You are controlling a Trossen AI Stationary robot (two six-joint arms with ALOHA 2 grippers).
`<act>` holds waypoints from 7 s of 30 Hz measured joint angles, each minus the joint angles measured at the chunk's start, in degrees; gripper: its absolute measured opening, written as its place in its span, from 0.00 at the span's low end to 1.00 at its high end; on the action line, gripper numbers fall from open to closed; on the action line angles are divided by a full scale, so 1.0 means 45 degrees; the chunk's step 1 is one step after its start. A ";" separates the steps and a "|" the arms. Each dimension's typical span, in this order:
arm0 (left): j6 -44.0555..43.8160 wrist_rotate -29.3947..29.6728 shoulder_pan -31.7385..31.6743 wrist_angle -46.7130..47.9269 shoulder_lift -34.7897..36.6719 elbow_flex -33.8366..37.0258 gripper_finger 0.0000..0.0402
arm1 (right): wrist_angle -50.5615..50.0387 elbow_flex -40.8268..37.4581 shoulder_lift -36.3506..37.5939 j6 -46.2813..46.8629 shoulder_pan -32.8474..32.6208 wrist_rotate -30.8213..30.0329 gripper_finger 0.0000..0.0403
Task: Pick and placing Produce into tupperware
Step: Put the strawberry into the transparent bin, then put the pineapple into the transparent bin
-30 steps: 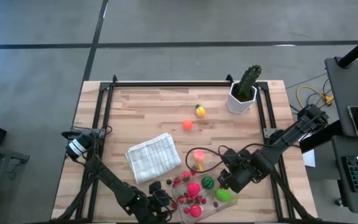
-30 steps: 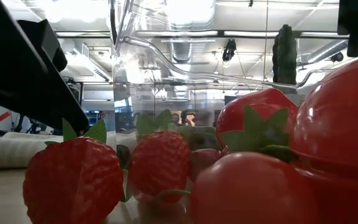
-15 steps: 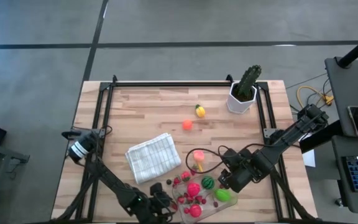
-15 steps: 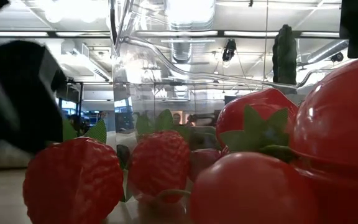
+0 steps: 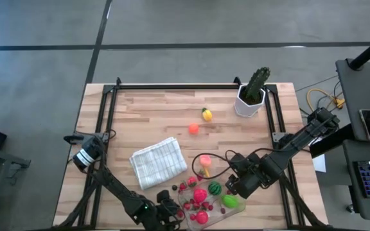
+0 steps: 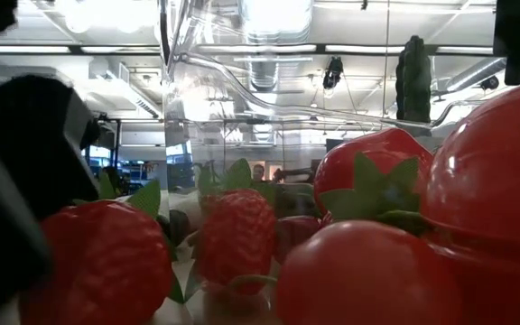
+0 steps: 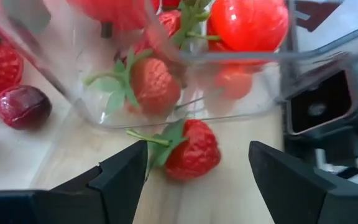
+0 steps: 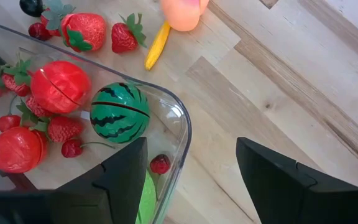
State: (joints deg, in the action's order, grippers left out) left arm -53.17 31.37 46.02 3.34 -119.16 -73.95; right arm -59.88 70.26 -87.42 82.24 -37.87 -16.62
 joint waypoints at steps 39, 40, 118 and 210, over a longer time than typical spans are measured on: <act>0.2136 0.0450 -0.0192 0.2920 0.3329 -0.0231 0.33 | -0.0029 -0.0379 0.0005 0.0000 0.0000 -0.0051 0.59; 0.2514 0.0477 -0.0237 0.3037 0.3716 -0.0228 0.33 | -0.0025 -0.0379 0.0005 -0.0004 0.0000 -0.0082 0.59; -0.0412 -0.0191 -0.2225 0.9110 1.1220 0.5343 0.48 | 0.2699 0.1771 -0.3461 -0.9094 1.1465 0.0674 0.59; -0.0145 0.0813 -0.3478 0.8264 1.1513 0.6523 0.48 | 0.1650 0.0648 0.0622 -0.5772 0.2153 0.3754 0.53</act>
State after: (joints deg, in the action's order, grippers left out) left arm -53.82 35.03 30.37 40.53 -67.35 -44.60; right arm -52.45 73.17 -84.62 56.26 -28.18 0.27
